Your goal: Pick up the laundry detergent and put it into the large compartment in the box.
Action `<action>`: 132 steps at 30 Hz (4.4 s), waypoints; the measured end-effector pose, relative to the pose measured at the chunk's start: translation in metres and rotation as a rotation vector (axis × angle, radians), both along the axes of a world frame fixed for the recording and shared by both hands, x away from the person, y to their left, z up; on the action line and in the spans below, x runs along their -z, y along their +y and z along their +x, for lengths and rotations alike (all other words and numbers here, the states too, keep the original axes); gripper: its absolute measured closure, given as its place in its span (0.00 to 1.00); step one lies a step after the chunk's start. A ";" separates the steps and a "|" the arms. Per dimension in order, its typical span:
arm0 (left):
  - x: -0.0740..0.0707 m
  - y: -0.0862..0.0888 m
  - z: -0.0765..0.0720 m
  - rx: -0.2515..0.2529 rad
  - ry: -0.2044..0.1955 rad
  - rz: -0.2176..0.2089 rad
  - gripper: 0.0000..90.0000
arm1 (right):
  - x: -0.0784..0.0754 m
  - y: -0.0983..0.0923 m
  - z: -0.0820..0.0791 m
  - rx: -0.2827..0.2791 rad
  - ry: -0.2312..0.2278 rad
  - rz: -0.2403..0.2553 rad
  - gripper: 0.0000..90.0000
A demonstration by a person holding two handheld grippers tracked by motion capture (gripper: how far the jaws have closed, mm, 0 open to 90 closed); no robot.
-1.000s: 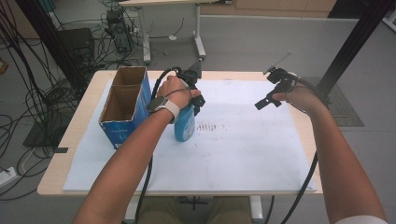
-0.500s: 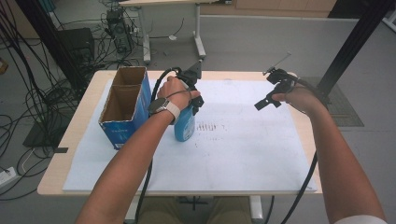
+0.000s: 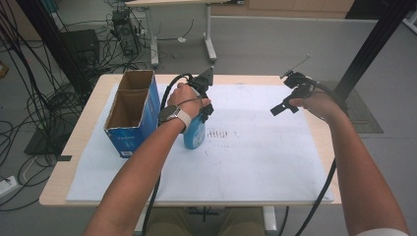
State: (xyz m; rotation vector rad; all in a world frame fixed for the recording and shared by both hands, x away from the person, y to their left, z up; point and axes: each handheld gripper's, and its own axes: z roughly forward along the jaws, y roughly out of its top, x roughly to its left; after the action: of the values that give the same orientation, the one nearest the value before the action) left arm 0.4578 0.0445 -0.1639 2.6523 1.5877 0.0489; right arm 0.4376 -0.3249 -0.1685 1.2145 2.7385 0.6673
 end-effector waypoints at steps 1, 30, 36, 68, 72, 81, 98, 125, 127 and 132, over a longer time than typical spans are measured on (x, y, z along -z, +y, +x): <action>0.000 0.000 0.000 0.000 0.000 0.000 0.31 | 0.000 0.000 0.000 0.000 0.000 0.000 0.11; -0.001 -0.001 0.000 -0.001 -0.010 0.000 0.42 | 0.000 0.000 -0.001 0.013 0.011 -0.004 0.11; -0.001 -0.001 0.002 -0.007 0.000 0.002 0.42 | 0.000 0.000 0.000 0.009 0.008 -0.007 0.11; -0.001 -0.001 -0.001 -0.011 -0.007 0.004 0.42 | -0.007 -0.001 -0.003 0.021 0.004 -0.012 0.12; -0.001 -0.001 -0.001 -0.012 -0.008 0.004 0.42 | -0.007 0.000 -0.003 0.015 -0.003 -0.009 0.12; -0.001 -0.002 -0.001 -0.012 -0.007 0.006 0.42 | -0.005 0.002 -0.002 0.011 0.001 -0.012 0.12; -0.001 -0.002 -0.001 -0.013 -0.009 0.005 0.42 | -0.007 0.000 -0.003 0.014 -0.001 -0.013 0.12; -0.001 0.000 -0.004 -0.019 -0.019 -0.002 0.42 | -0.009 -0.004 -0.006 0.029 -0.009 -0.011 0.12; -0.001 0.001 -0.005 -0.021 -0.021 -0.004 0.42 | -0.008 -0.002 -0.006 0.028 -0.005 -0.017 0.12; 0.000 0.001 -0.005 -0.023 -0.022 -0.003 0.42 | -0.008 -0.001 -0.005 0.023 -0.006 -0.017 0.12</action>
State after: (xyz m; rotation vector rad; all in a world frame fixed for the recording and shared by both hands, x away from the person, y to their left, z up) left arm 0.4525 0.0450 -0.1635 2.6217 1.6104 0.0759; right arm 0.4322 -0.3263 -0.1610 1.2365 2.7147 0.6430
